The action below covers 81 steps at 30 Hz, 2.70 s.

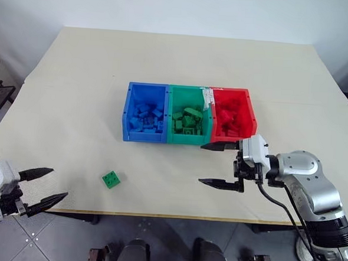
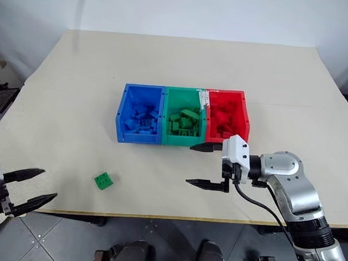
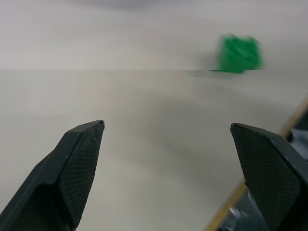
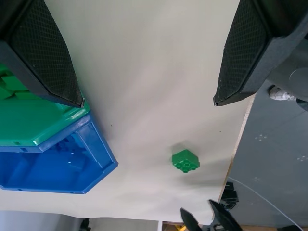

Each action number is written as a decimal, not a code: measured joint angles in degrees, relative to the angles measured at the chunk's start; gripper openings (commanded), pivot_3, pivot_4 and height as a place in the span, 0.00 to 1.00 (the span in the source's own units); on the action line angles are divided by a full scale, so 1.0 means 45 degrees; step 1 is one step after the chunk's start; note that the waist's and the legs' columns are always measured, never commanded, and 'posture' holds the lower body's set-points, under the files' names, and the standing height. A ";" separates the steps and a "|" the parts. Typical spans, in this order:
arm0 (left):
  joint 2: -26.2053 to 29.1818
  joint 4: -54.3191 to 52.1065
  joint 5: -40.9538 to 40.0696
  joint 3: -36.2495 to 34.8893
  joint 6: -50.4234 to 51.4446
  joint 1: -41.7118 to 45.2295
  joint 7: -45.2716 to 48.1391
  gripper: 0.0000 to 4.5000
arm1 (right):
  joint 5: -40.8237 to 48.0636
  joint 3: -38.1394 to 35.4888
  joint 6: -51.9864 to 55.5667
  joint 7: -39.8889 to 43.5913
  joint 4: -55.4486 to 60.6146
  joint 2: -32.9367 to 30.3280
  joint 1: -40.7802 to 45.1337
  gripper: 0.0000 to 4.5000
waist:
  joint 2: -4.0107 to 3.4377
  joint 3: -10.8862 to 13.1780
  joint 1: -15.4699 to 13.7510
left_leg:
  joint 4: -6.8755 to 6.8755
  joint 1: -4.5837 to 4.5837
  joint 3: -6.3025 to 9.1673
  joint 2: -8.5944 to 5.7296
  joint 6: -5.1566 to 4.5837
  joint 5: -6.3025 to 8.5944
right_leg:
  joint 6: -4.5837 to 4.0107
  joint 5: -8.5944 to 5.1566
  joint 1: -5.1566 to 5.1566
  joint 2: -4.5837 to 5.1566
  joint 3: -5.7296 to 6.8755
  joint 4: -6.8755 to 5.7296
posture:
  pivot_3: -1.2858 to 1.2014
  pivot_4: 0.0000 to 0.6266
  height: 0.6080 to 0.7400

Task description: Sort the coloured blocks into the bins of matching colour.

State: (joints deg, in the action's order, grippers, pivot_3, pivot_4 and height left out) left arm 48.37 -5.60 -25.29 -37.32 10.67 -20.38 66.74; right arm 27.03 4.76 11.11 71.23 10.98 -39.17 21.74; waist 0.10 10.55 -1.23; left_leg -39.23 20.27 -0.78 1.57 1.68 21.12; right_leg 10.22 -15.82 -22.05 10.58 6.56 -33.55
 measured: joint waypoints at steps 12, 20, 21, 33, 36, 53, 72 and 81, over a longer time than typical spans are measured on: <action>0.0917 -0.4124 0.1194 0.5654 0.4409 0.3160 -0.2634 0.99 | -0.0616 -0.0800 -0.0812 0.0214 -0.0792 -0.0915 -0.2205 1.00 | 0.0001 -0.0002 0.0279 | 0.0016 0.0003 -0.0076 0.0013 0.0002 0.0002 | -0.0009 0.0005 -0.0082 -0.0003 -0.0024 -0.0056 | 0.52 0.24 1.00; 0.2603 -0.4523 0.2021 0.6799 0.6309 0.4477 -0.3130 0.66 | -0.0689 -0.1434 -0.0831 -0.0222 -0.0424 -0.1104 -0.3037 1.00 | -0.0004 -0.0003 0.0266 | 0.0012 0.0001 -0.0112 0.0015 0.0002 0.0003 | -0.0015 0.0008 -0.0089 -0.0001 -0.0043 -0.0042 | 0.52 0.24 1.00; 0.2602 -0.4477 0.2017 0.6843 0.6451 0.4694 -0.3140 0.60 | -0.0691 -0.1468 -0.0832 -0.0261 -0.0418 -0.1104 -0.3075 1.00 | -0.0003 -0.0003 0.0263 | 0.0012 0.0003 -0.0113 0.0015 0.0002 0.0003 | -0.0015 0.0008 -0.0090 -0.0002 -0.0044 -0.0042 | 0.52 0.24 1.00; 0.0852 -0.3978 0.0416 0.6980 0.6037 0.7032 -0.2439 0.32 | -0.0770 -0.2243 -0.0726 -0.1232 0.0528 -0.1104 -0.4418 1.00 | -0.0002 -0.0003 0.0003 | -0.0009 0.0010 -0.0115 0.0015 0.0002 0.0003 | -0.0019 0.0010 -0.0091 -0.0002 -0.0046 -0.0047 | 0.52 0.24 1.00; -0.0538 -0.3182 0.0226 0.7203 0.5797 0.9662 -0.3003 0.32 | -0.0509 -0.3307 -0.0352 -0.2301 0.1120 -0.0850 -0.5258 1.00 | 0.0002 -0.0006 -0.0241 | -0.0059 0.0020 -0.0112 0.0011 0.0002 0.0002 | -0.0026 0.0017 -0.0077 -0.0002 -0.0044 -0.0054 | 0.52 0.24 1.00; -0.6379 0.6600 0.3672 1.0925 0.0964 1.6844 -0.4304 0.76 | -0.0259 -0.5848 0.0045 -0.7399 0.4693 0.1829 -0.8074 1.00 | 0.0018 -0.0022 0.0002 | -0.0037 0.0018 -0.0160 0.0008 -0.0016 0.0011 | -0.0020 0.0025 -0.0102 -0.0002 -0.0047 -0.0039 | 0.52 0.24 1.00; 0.0094 0.1883 0.0208 0.4611 0.0121 0.9013 -0.0316 0.99 | 0.0202 -0.3997 0.0206 -0.3180 0.2126 -0.1204 -0.4835 1.00 | 0.0030 -0.0017 0.0049 | -0.0034 0.0000 -0.0173 0.0031 -0.0019 0.0019 | -0.0020 0.0026 -0.0096 0.0001 -0.0045 -0.0038 | 0.52 0.24 1.00; -0.0229 0.1350 0.0261 0.3770 -0.1070 0.5741 -0.0744 0.99 | -0.0033 -0.3598 -0.0501 -0.2070 0.0880 -0.1242 -0.3983 1.00 | 0.0026 -0.0018 -0.0020 | -0.0032 -0.0004 -0.0177 0.0032 -0.0018 0.0019 | -0.0024 0.0027 -0.0098 -0.0001 -0.0044 -0.0045 | 0.52 0.24 1.00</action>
State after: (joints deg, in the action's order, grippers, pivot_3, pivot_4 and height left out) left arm 47.34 0.48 -24.11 -20.35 5.85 5.46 63.39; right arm 26.89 -11.43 8.85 61.92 14.94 -44.76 3.82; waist 0.22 10.47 -1.32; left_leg -39.37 20.25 -1.58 1.72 1.60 21.20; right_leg 10.11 -15.69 -22.49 10.58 6.36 -33.75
